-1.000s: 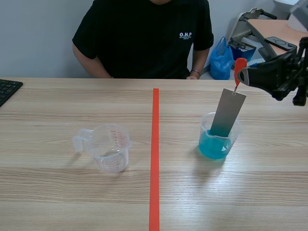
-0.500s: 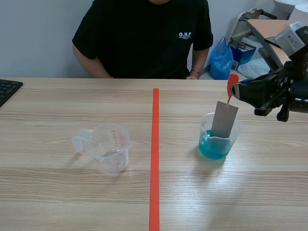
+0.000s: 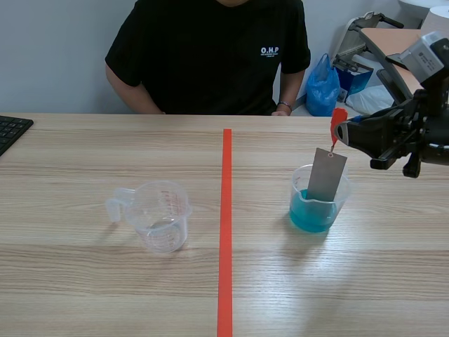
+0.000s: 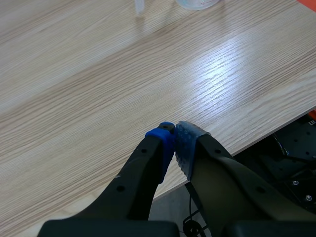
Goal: Do the redox reaction experiment.
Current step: 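Hold the plate still in the solution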
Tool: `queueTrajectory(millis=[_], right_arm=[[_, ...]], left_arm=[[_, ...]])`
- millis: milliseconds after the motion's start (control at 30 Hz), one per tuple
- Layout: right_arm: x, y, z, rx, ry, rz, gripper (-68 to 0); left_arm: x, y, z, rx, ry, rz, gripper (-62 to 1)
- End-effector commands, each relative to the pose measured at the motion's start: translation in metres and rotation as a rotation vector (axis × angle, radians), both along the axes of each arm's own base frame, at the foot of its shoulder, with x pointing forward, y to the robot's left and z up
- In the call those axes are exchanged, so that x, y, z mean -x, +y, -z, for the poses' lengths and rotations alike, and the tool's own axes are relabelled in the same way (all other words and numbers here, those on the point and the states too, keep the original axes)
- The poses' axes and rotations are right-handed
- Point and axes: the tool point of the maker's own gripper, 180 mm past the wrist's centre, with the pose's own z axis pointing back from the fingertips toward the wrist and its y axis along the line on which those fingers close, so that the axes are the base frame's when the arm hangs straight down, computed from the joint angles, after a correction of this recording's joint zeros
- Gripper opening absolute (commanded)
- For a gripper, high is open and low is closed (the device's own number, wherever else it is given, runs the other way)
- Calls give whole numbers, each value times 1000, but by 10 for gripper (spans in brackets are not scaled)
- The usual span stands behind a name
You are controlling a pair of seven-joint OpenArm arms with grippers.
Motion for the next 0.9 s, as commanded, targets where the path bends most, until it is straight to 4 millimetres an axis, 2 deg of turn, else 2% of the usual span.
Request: queueTrajectory(millis=[0,667,867], right_arm=[[0,-1,0,37,-1,-18,-660],[0,-1,0,36,-1,-18,-660],[1,4,-9,51,-21,-39,-660]], left_arm=[[-4,1,-8,2,-28,1,-569],[-4,1,-8,3,-27,1,-569],[-4,1,-8,3,-27,1,-569]])
